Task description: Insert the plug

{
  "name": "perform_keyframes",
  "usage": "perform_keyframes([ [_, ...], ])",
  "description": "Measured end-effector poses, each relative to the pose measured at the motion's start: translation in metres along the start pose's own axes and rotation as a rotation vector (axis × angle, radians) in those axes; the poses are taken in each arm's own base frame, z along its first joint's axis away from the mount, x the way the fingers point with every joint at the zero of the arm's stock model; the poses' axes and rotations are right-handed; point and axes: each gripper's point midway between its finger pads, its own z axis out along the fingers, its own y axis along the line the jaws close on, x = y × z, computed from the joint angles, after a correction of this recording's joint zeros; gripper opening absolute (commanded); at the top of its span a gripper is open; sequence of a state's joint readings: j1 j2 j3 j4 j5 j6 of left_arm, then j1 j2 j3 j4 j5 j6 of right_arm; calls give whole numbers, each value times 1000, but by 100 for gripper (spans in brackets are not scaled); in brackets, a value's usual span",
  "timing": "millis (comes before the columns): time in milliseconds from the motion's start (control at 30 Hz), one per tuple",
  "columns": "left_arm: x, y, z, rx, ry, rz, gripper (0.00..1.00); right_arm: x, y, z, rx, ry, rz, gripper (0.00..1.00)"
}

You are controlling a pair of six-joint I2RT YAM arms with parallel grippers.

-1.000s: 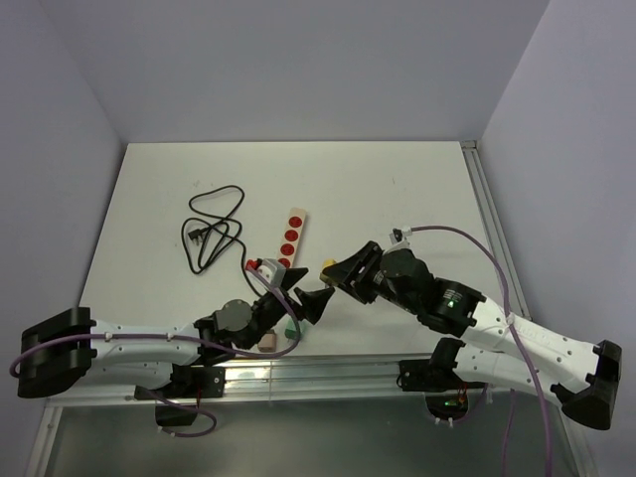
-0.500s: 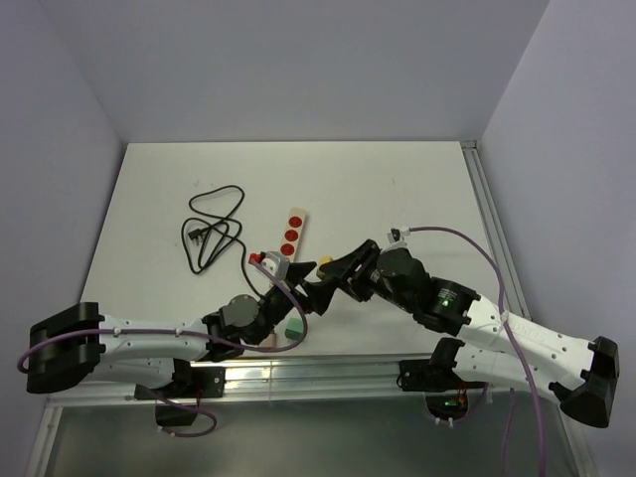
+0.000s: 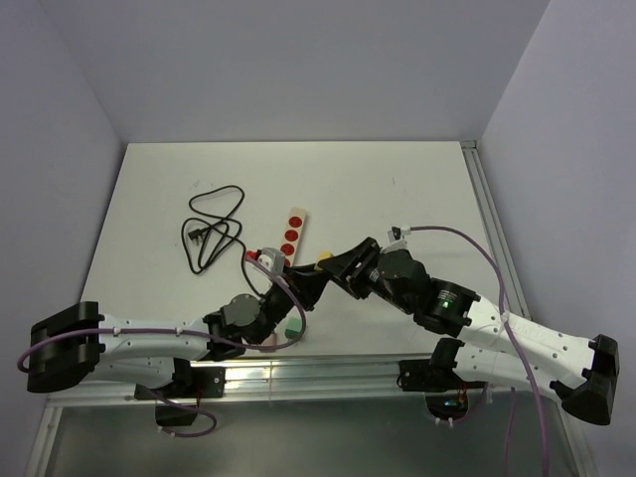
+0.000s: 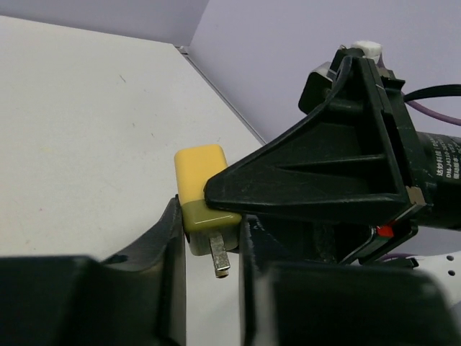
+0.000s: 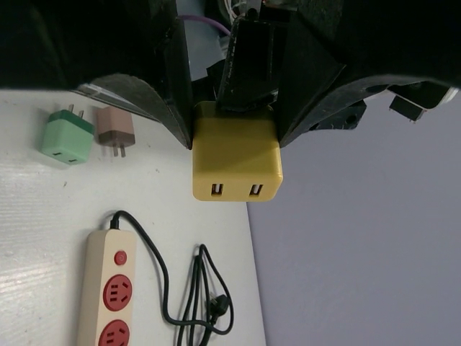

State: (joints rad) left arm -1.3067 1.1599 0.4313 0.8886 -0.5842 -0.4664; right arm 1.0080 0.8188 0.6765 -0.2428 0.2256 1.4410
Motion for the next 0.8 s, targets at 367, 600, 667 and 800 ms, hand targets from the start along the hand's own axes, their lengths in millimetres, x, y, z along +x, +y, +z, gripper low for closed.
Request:
perform_keyframes([
  [367, -13, 43, -12, -21, 53, -63, 0, 4, 8, -19, -73, 44, -152, 92],
  [600, -35, 39, -38, 102, 108, -72, 0, -7, 6, -42, -132, 93, -481, 81],
  [667, -32, 29, -45, 164, 153, -72, 0, -1, 4, -41, -130, 149, -595, 77],
  [800, -22, 6, -56, 295, 266, -90, 0, 17, 2, -41, -176, 276, -752, 70],
])
